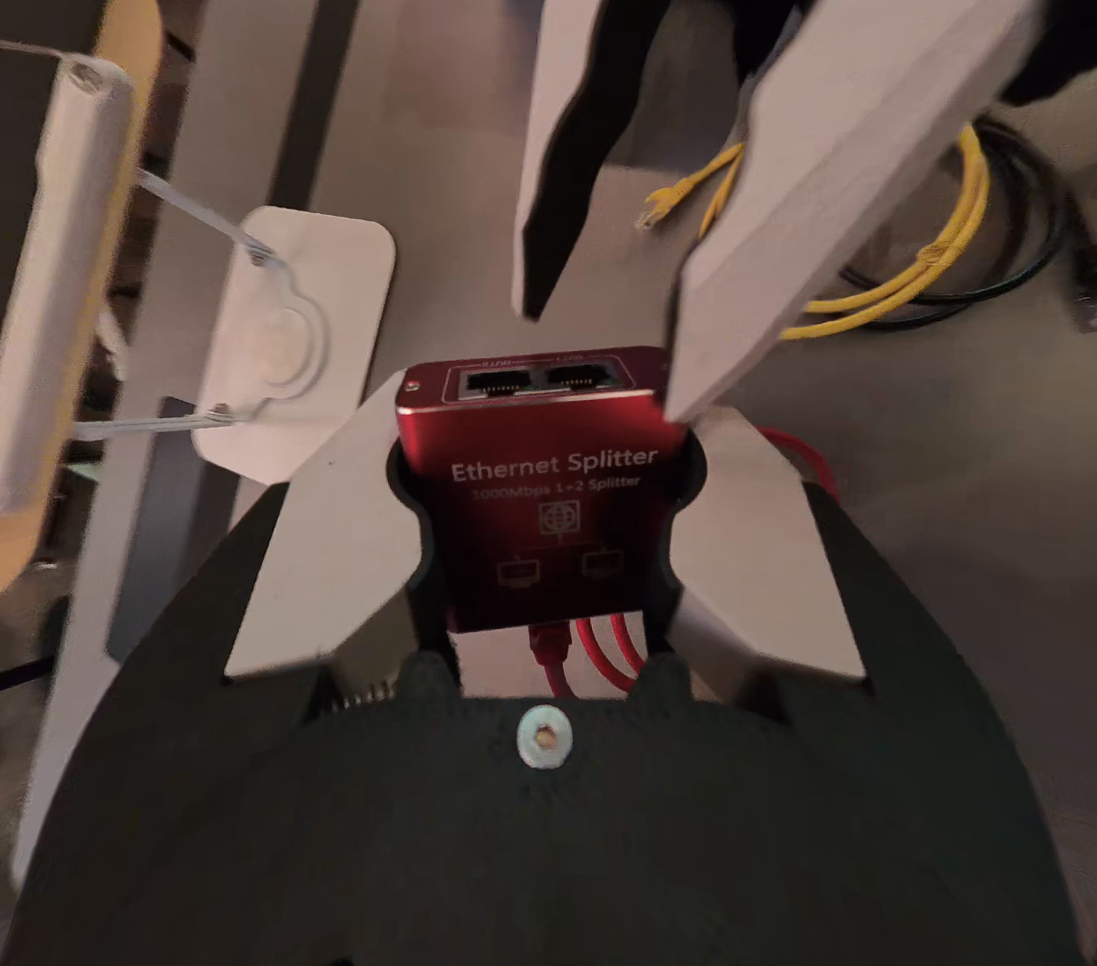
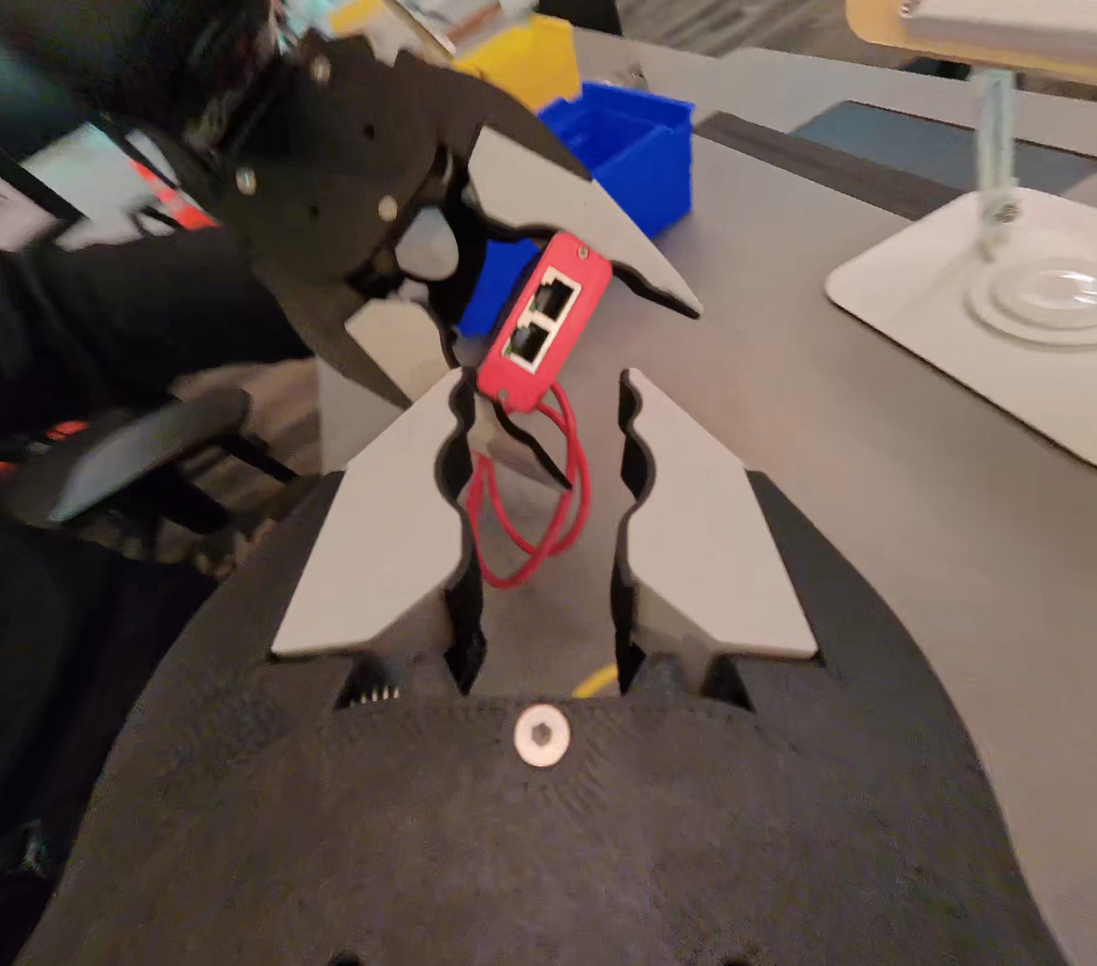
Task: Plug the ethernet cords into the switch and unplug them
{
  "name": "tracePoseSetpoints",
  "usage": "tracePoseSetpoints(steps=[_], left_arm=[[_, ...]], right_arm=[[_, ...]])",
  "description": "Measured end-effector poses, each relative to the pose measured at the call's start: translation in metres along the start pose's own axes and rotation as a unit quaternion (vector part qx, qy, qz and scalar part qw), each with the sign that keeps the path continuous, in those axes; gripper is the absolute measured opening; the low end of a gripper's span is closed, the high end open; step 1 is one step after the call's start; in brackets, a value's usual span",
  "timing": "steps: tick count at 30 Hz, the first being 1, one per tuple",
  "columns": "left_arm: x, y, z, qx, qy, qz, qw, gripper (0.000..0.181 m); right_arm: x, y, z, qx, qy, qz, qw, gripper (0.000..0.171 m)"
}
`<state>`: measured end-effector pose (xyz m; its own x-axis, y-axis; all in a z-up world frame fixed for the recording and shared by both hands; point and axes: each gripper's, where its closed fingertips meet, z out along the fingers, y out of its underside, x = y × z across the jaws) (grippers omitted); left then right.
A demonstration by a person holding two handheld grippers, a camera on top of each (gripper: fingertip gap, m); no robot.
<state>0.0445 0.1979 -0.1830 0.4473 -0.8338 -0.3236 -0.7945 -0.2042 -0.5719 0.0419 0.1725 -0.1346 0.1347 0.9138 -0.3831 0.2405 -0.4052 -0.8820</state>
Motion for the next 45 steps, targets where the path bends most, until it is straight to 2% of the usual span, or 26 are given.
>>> tracePoseSetpoints(steps=[4,6,8,11,14,16,18,19,20,22,24,27,30,33,34,35,38,40,43,45], left_arm=[[0.004,-0.007,-0.004,0.005,-0.045,0.032,0.998,0.083],[0.003,-0.002,-0.002,-0.010,-0.063,0.049,0.997,0.082],[0.008,0.000,0.000,-0.009,-0.052,0.050,0.997,0.082],[0.027,0.001,-0.008,-0.004,0.034,0.028,0.999,0.079],[0.036,0.004,-0.024,0.001,0.121,0.002,0.993,0.072],[0.051,0.008,-0.032,-0.013,0.207,-0.018,0.978,0.059],[0.061,0.008,-0.037,-0.008,0.265,-0.036,0.963,0.037],[0.068,0.007,-0.039,-0.003,0.298,-0.046,0.954,0.033],[0.069,0.006,-0.038,0.002,0.304,-0.057,0.951,0.024],[0.064,0.008,-0.035,0.016,0.304,-0.075,0.950,0.024],[0.053,0.006,-0.035,0.045,0.305,-0.128,0.943,0.023],[0.026,0.000,-0.040,0.120,0.286,-0.219,0.925,0.024],[-0.001,-0.007,-0.052,0.207,0.255,-0.286,0.901,0.023],[-0.008,-0.018,-0.067,0.277,0.264,-0.303,0.873,0.023],[-0.007,-0.020,-0.070,0.288,0.272,-0.304,0.866,0.023],[-0.006,-0.021,-0.070,0.295,0.270,-0.306,0.864,0.023],[-0.006,-0.028,-0.082,0.334,0.287,-0.315,0.840,0.023],[-0.004,-0.029,-0.086,0.347,0.293,-0.317,0.832,0.023],[0.004,-0.025,-0.088,0.340,0.295,-0.292,0.844,0.023],[0.001,-0.022,-0.094,0.334,0.271,-0.260,0.864,0.036]], right_arm=[[-0.014,0.001,0.013,0.010,-0.072,0.060,0.996,0.042],[-0.018,0.005,0.017,-0.002,-0.079,0.056,0.995,0.029],[-0.016,0.011,0.018,-0.029,-0.069,0.034,0.997,0.029],[-0.013,0.025,0.016,-0.093,-0.056,-0.021,0.994,0.026],[-0.017,0.038,0.009,-0.177,-0.080,-0.075,0.978,0.025],[-0.023,0.042,0.005,-0.217,-0.104,-0.127,0.962,0.025],[-0.029,0.043,0.002,-0.248,-0.123,-0.165,0.947,0.025],[-0.032,0.043,0.001,-0.261,-0.132,-0.187,0.938,0.025],[-0.034,0.043,0.001,-0.272,-0.138,-0.205,0.930,0.025],[-0.029,0.041,0.004,-0.289,-0.123,-0.221,0.923,0.026],[-0.018,0.029,0.009,-0.269,-0.082,-0.228,0.932,0.027],[-0.004,-0.003,0.011,-0.176,-0.020,-0.204,0.963,0.053],[0.002,-0.007,0.012,-0.112,0.003,-0.145,0.983,0.061],[-0.008,0.005,0.024,-0.073,-0.038,-0.101,0.991,0.054],[-0.013,0.003,0.027,-0.052,-0.057,-0.086,0.993,0.037],[-0.014,0.000,0.028,-0.029,-0.067,-0.065,0.995,0.029],[-0.025,-0.011,0.024,0.027,-0.136,-0.022,0.990,0.025],[-0.030,-0.012,0.023,0.034,-0.161,-0.011,0.986,0.024],[-0.034,-0.006,0.022,-0.001,-0.180,-0.020,0.984,0.023],[-0.038,0.000,0.021,-0.049,-0.189,-0.040,0.980,0.023]])
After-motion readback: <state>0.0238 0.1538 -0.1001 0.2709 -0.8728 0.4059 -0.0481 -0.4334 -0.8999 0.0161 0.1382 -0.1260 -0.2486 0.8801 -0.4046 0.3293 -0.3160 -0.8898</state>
